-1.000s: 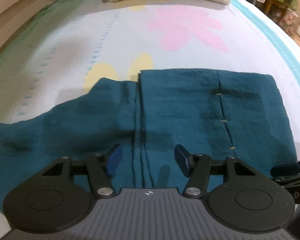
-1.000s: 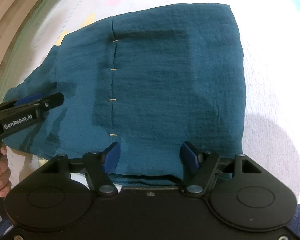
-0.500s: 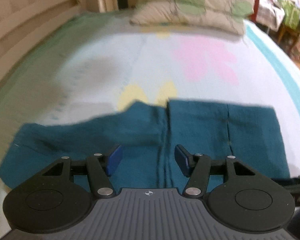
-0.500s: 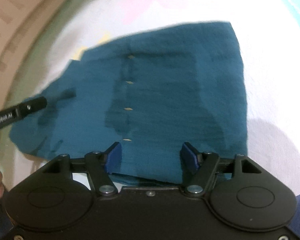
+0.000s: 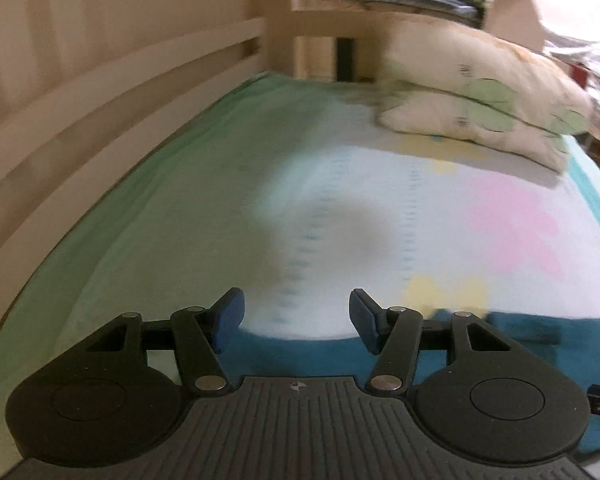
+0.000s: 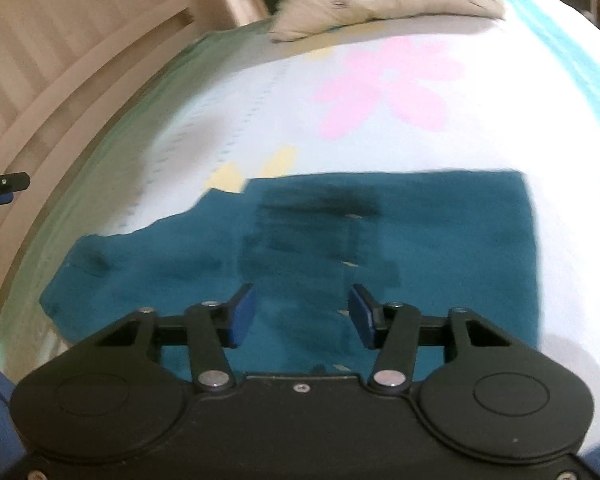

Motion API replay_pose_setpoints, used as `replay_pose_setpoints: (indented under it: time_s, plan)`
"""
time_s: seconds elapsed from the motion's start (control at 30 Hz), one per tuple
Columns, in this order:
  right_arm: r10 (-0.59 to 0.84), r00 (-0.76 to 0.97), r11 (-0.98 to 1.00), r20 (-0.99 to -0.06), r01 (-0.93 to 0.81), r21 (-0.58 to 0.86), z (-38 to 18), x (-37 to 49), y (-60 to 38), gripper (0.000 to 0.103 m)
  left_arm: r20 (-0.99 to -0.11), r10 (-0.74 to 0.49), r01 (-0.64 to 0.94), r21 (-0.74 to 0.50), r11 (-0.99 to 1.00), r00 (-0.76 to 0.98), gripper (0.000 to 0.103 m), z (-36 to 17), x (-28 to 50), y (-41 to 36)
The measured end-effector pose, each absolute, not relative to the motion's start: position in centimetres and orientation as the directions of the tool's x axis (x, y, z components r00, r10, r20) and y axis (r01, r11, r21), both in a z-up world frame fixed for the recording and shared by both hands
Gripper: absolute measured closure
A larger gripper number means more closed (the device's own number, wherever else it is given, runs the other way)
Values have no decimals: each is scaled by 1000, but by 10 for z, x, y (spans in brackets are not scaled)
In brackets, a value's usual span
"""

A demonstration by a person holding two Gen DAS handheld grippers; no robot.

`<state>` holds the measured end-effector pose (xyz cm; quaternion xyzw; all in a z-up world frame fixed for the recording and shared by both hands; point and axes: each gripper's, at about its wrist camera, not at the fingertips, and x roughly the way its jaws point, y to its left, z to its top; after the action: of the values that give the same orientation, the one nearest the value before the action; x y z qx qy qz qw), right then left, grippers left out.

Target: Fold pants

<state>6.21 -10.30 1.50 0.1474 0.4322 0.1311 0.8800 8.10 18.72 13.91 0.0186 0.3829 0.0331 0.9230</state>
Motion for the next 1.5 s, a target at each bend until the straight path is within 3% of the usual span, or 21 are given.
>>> replay_pose_setpoints:
  time_s: [0.2,0.27,0.3,0.57,0.73,0.83,0.93,1.17,1.5]
  plan:
    - [387,553,921,-738,-186,343,8,87,-65,54,-787,79,-114,11,993,612,46,101,83,253]
    - [396,543,918,-741,-219,330,7,98,-52,81,-799,93,-124,23,992,594,46,87,77,265]
    - [397,534,918,-746,-233,321,6,103,-46,85,-803,96,-130,23,991,588,46,80,73,269]
    - [397,527,915,-752,-292,278,5,146,2,86,-804,54,-150,-44,988,592,46,54,34,288]
    - [365,469,926,-804,-275,260,-20,181,22,86,-807,6,-142,-97,985,591,46,48,14,299]
    - [308,465,946,-830,-242,215,-35,202,26,100,-815,-11,-135,-110,985,580,46,38,12,297]
    - [319,459,948,-829,-179,265,-37,217,20,103,-826,-38,-133,-135,982,563,46,25,6,293]
    - [303,489,949,-818,-235,212,-40,208,22,103,-840,-119,-180,-248,952,529,46,-6,1,295]
    - [310,469,946,-827,-236,220,-39,218,22,103,-787,-179,-299,-419,858,590,46,-14,27,318]
